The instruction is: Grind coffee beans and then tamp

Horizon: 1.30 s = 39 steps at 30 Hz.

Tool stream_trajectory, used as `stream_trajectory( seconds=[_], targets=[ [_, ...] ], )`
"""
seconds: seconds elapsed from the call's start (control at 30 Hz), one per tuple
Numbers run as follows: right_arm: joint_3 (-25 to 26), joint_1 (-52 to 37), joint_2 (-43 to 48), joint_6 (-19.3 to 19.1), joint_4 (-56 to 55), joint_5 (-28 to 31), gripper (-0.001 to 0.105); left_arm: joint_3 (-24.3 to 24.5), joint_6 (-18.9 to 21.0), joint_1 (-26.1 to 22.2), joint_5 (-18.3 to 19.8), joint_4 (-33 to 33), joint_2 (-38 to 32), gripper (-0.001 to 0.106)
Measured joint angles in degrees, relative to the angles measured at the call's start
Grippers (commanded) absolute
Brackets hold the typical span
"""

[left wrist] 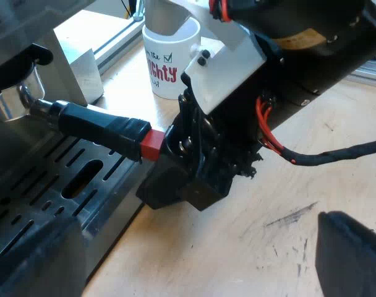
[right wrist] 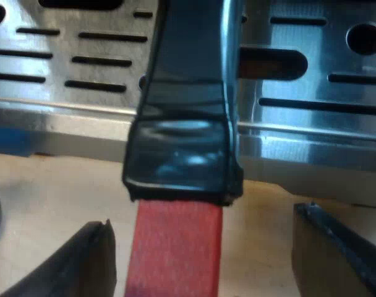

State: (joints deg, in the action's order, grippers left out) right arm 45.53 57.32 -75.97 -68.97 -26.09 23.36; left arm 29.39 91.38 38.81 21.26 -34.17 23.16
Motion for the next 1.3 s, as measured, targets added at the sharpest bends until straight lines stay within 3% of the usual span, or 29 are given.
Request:
stream_trajectory(
  seconds=[0.6,1.1,1.3],
  targets=[
    [-0.2,0.0,0.0,0.0,2.8,1.3,0.061,0.0,0.0,0.0,0.0,0.0,0.0,0.077],
    [-0.2,0.0,0.0,1.3,1.5,2.2,0.0,0.0,0.0,0.0,0.0,-1.8,0.0,0.077],
    [-0.2,-0.1,0.0,1.3,1.5,2.2,0.0,0.0,0.0,0.0,0.0,-1.8,0.0,0.077]
  ],
)
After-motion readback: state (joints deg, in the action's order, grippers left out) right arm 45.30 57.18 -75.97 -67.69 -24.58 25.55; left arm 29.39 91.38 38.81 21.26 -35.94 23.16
